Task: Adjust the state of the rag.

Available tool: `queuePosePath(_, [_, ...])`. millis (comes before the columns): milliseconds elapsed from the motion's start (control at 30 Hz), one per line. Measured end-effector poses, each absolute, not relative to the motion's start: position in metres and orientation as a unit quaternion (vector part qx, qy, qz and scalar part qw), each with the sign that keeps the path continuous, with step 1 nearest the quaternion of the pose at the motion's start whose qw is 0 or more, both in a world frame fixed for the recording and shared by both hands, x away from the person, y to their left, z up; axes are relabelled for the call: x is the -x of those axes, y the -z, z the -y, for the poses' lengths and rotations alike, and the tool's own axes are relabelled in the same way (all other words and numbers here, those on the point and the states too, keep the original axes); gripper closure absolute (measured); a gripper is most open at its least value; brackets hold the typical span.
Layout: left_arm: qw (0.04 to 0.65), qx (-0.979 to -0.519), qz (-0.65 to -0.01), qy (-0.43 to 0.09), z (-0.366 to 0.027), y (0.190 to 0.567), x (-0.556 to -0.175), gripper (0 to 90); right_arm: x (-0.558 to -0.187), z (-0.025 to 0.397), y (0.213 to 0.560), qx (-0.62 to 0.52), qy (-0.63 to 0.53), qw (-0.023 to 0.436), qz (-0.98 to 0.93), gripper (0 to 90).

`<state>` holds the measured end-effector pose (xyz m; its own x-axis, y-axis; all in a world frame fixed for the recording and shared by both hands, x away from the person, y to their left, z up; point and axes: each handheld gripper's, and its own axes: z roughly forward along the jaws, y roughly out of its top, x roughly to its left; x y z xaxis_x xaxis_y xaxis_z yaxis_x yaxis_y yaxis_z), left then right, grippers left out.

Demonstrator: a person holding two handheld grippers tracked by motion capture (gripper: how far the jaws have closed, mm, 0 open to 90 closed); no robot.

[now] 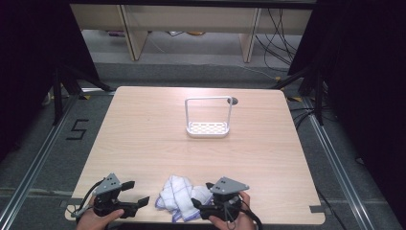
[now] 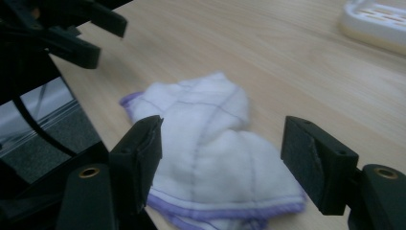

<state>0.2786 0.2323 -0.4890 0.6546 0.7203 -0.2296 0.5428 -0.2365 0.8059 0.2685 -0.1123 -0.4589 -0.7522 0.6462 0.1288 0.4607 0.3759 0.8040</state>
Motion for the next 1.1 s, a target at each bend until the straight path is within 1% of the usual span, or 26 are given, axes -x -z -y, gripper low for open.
queuePosePath(67, [0.471, -0.777, -0.407, -0.094, -0.233, 0.49, -0.28, 14.7, -0.267, 0.098, 0.46, -0.318, -0.448, 0.087, -0.831, 35.5])
queuePosePath(100, [0.473, -0.773, -0.412, -0.094, -0.232, 0.49, -0.279, 14.7, -0.266, 0.09, 0.46, -0.309, -0.45, 0.074, -0.835, 39.0])
queuePosePath(133, [0.472, -0.774, -0.411, -0.094, -0.232, 0.49, -0.279, 14.7, -0.266, 0.083, 0.461, -0.297, -0.446, 0.073, -0.841, 40.0])
queuePosePath(200, [0.472, -0.778, -0.403, -0.096, -0.233, 0.49, -0.279, 14.7, -0.266, 0.068, 0.465, -0.289, -0.424, 0.084, -0.854, 41.0])
queuePosePath(267, [0.469, -0.78, -0.402, -0.095, -0.232, 0.49, -0.279, 14.7, -0.266, 0.058, 0.47, -0.282, -0.398, 0.099, -0.867, 44.0])
queuePosePath(333, [0.472, -0.777, -0.406, -0.097, -0.23, 0.49, -0.278, 14.7, -0.265, 0.055, 0.472, -0.285, -0.393, 0.097, -0.869, 44.3])
queuePosePath(400, [0.465, -0.782, -0.404, -0.096, -0.23, 0.489, -0.278, 14.7, -0.267, 0.051, 0.476, -0.274, -0.372, 0.121, -0.879, 45.2])
queuePosePath(500, [0.47, -0.781, -0.399, -0.094, -0.23, 0.491, -0.279, 14.7, -0.269, 0.049, 0.479, -0.265, -0.357, 0.134, -0.886, 45.0])
queuePosePath(567, [0.47, -0.782, -0.4, -0.093, -0.23, 0.491, -0.279, 14.7, -0.272, 0.047, 0.485, -0.267, -0.351, 0.132, -0.888, 44.1])
queuePosePath(667, [0.473, -0.781, -0.398, -0.093, -0.229, 0.491, -0.279, 14.7, -0.273, 0.045, 0.49, -0.262, -0.331, 0.147, -0.895, 45.8])
queuePosePath(767, [0.473, -0.78, -0.399, -0.093, -0.229, 0.491, -0.279, 14.7, -0.276, 0.045, 0.493, -0.247, -0.324, 0.159, -0.899, 52.6])
queuePosePath(800, [0.473, -0.781, -0.397, -0.092, -0.229, 0.491, -0.279, 14.7, -0.276, 0.045, 0.493, -0.249, -0.324, 0.153, -0.9, 56.9])
queuePosePath(867, [0.466, -0.785, -0.397, -0.091, -0.229, 0.49, -0.279, 14.7, -0.277, 0.048, 0.491, -0.249, -0.32, 0.16, -0.9, 66.9])
queuePosePath(967, [0.465, -0.786, -0.397, -0.092, -0.229, 0.49, -0.279, 14.7, -0.28, 0.053, 0.49, -0.257, -0.347, 0.138, -0.891, 79.9])
queuePosePath(1033, [0.465, -0.786, -0.397, -0.092, -0.229, 0.49, -0.279, 14.7, -0.282, 0.058, 0.484, -0.261, -0.356, 0.126, -0.888, 83.6])
queuePosePath(1100, [0.47, -0.783, -0.395, -0.094, -0.23, 0.491, -0.279, 14.8, -0.284, 0.063, 0.476, -0.258, -0.373, 0.128, -0.882, 85.0])
